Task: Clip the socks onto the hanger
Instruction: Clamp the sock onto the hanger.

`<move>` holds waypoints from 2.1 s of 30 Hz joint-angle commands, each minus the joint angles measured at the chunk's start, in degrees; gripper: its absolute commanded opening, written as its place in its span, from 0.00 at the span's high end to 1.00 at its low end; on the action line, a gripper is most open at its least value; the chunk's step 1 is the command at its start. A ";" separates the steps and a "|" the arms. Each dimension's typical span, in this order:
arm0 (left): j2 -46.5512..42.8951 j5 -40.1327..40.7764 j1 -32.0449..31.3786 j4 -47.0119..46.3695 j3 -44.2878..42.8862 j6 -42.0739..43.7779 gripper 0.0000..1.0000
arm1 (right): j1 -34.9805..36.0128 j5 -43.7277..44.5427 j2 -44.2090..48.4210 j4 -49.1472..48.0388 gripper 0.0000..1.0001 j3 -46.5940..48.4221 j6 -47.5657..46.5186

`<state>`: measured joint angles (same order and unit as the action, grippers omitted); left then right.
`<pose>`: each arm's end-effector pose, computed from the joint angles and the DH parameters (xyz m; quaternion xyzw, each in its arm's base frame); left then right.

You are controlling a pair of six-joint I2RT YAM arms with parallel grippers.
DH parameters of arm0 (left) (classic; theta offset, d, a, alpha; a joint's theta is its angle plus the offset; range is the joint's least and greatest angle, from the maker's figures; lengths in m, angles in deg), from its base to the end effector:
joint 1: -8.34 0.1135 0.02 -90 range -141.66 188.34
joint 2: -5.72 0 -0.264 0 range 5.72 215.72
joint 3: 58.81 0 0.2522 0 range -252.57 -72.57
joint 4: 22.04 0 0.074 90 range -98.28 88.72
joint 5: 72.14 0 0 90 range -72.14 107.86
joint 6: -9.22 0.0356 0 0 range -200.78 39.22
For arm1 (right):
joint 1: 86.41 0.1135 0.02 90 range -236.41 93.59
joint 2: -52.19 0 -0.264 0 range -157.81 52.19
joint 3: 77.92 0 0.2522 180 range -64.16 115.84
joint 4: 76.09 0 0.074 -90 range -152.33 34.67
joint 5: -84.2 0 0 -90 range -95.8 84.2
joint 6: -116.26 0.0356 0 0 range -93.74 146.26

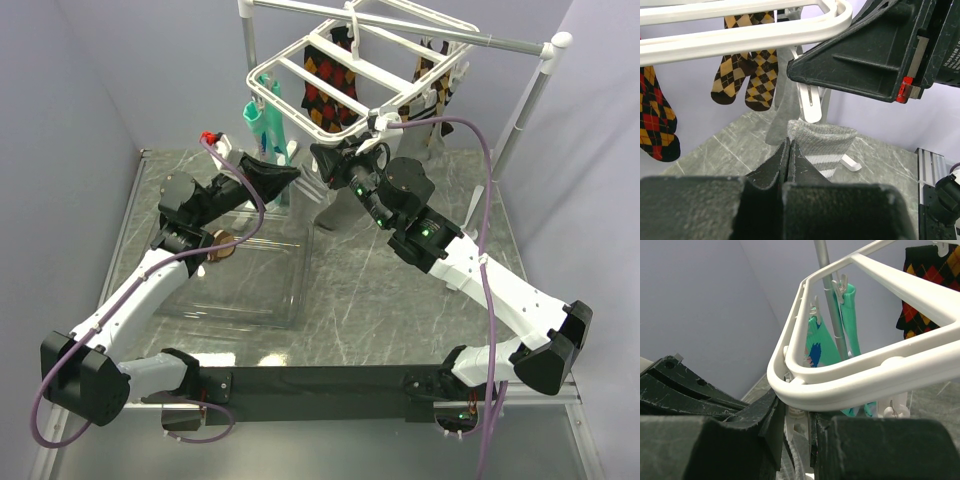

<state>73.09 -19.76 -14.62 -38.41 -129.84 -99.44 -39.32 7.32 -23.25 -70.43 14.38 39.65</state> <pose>0.2366 -0.1238 0.4083 0.2843 0.5324 -0.4483 0.6593 0.2113 0.2154 0.4633 -0.0983 0.6291 0.3240 0.6997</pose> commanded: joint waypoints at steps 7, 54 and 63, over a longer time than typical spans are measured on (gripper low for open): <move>0.39 -0.34 -0.15 -1.07 -0.73 1.43 0.99 | -0.16 0.15 2.14 -0.69 1.00 0.91 -1.08; 2.50 -4.56 -0.07 -6.17 -6.35 -0.94 0.99 | -0.16 -3.98 3.72 -3.50 1.00 -3.04 -2.84; 2.76 -4.21 -0.07 -7.22 -6.62 -1.82 0.99 | -0.16 -4.69 4.07 -3.59 1.00 -3.04 -2.58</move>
<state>75.76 -23.02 -14.62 -41.73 -133.71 -100.14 -39.43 4.18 -20.89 -73.12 11.52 37.72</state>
